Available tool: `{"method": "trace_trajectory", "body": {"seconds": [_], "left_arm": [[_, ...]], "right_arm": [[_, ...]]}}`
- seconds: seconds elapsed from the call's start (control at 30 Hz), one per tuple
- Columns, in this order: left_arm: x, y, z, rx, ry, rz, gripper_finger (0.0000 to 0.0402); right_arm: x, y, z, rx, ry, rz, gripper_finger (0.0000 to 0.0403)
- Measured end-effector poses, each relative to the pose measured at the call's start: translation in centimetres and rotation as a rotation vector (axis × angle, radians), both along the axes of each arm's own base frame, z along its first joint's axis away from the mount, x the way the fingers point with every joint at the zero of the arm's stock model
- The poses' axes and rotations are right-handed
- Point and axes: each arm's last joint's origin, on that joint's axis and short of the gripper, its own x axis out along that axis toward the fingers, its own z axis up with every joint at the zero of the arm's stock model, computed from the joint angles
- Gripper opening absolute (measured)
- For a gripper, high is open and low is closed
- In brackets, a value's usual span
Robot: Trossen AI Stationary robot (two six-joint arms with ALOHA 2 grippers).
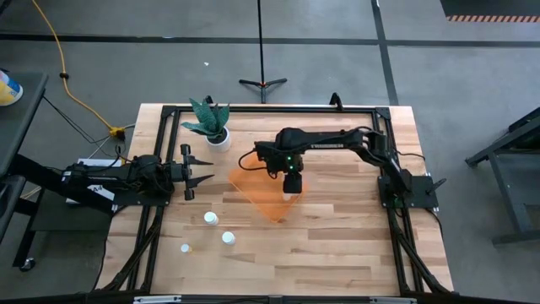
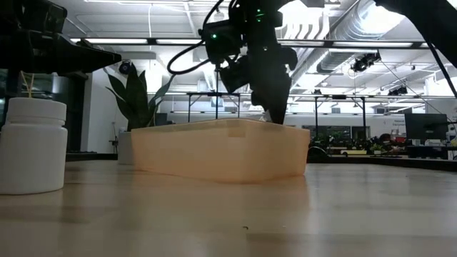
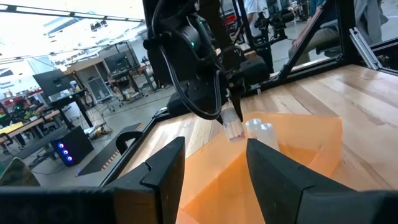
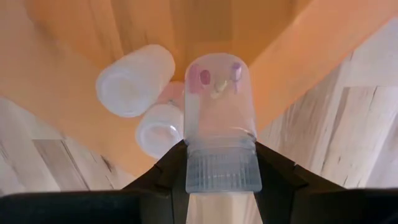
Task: Pick and place pill bottles into a basket
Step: Put the transparent pill bottle into the transparent orange bin, then put the top white pill bottle into the transparent orange bin
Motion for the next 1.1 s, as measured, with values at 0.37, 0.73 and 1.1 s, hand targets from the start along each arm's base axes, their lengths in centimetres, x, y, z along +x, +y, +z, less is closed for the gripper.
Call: {"method": "trace_trajectory", "body": {"seconds": [0.37,0.73,1.1], "left_arm": [[0.0,0.0,0.0,0.000,0.000,0.001,0.0207],[0.0,0.0,0.0,0.000,0.000,0.001,0.0207],[0.0,0.0,0.0,0.000,0.000,0.001,0.0207]], "right_arm": [[-0.3,0.0,0.0,-0.005,0.035,-0.025,0.0161],[-1.0,0.0,0.2,-0.023,0.108,-0.039,0.0184],[-2.3,1.8,7.9,-0.123,-0.267,-0.028,0.0166]]}}
